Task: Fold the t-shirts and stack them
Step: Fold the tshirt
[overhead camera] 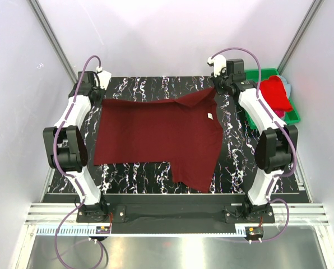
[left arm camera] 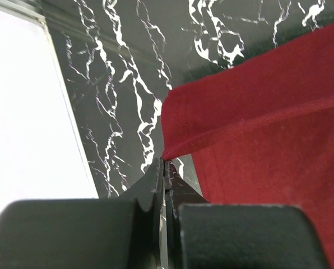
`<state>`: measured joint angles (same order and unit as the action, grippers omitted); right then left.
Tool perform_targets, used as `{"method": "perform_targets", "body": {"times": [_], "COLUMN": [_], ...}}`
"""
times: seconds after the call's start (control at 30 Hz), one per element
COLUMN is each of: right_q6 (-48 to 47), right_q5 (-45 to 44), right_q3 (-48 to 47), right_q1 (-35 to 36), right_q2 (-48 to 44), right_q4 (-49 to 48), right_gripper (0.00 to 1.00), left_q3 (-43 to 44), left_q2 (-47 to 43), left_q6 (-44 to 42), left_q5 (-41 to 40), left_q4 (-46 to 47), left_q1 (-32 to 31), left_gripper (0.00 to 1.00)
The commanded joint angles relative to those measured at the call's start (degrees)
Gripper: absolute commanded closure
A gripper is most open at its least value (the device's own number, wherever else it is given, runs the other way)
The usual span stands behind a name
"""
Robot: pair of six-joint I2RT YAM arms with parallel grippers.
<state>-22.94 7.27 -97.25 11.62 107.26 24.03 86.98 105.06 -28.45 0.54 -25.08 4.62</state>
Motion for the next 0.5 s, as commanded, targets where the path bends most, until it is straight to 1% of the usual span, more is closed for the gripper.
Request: {"method": "perform_targets", "body": {"times": [0.0,0.33,0.47], "right_q6": [0.97,2.02,2.2], "right_q5": [1.35,3.19,4.07], "right_q3": [1.97,7.77,11.81], "right_q1": [0.42,0.69,1.48], "right_q2": [-6.27,-9.35,-10.49], "right_q4": [-0.21,1.19,1.63], "right_gripper": [1.0,1.0,1.0], "left_q3": [0.65,-0.58,-0.76], "left_q2": [-3.45,-3.45,-2.84], "left_q6": [1.37,1.82,2.25], "left_q5": [1.22,1.57,1.49], "left_q4": [-2.16,-4.54,-5.15], "left_q1": [0.65,0.74,0.65], "left_gripper": [1.0,1.0,1.0]}}
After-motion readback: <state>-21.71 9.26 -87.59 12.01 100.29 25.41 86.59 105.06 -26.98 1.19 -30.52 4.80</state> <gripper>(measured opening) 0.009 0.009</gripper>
